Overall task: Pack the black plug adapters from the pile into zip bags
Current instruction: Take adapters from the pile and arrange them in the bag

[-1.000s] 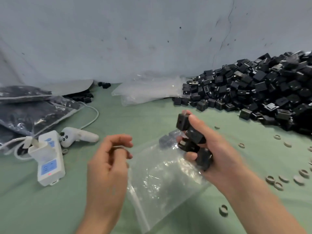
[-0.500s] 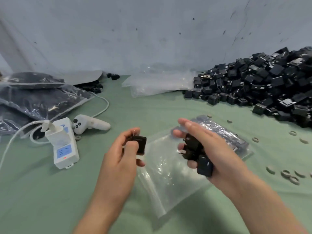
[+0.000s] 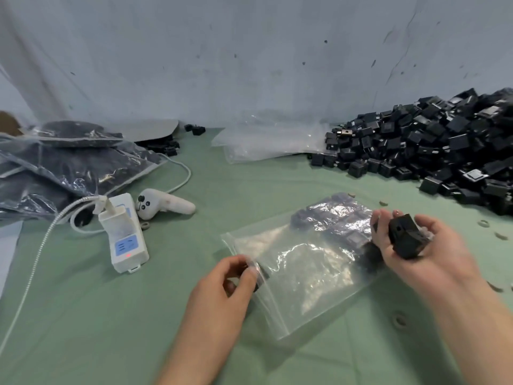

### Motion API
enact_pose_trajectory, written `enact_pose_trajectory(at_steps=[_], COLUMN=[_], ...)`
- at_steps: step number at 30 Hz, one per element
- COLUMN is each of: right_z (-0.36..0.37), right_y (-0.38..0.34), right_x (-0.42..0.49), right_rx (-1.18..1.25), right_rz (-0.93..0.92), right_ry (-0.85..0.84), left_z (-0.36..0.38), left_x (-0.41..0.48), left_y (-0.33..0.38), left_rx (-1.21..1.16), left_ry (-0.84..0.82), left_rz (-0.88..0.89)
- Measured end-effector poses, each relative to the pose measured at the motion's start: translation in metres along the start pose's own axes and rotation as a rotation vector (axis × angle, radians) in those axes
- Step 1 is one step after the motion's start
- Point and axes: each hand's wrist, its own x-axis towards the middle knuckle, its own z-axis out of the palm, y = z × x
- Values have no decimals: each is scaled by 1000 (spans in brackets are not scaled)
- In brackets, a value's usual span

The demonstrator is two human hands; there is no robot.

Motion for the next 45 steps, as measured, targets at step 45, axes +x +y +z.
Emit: enact_pose_trajectory(at_steps=[45], right_z=[31], right_y=[3], right_x=[38], right_rx=[-212], right_rz=[105], right_ry=[-64], left_z=[85], left_x=[88], left_y=[22], left_rx=[557], left_ry=[-155], left_rz=[516])
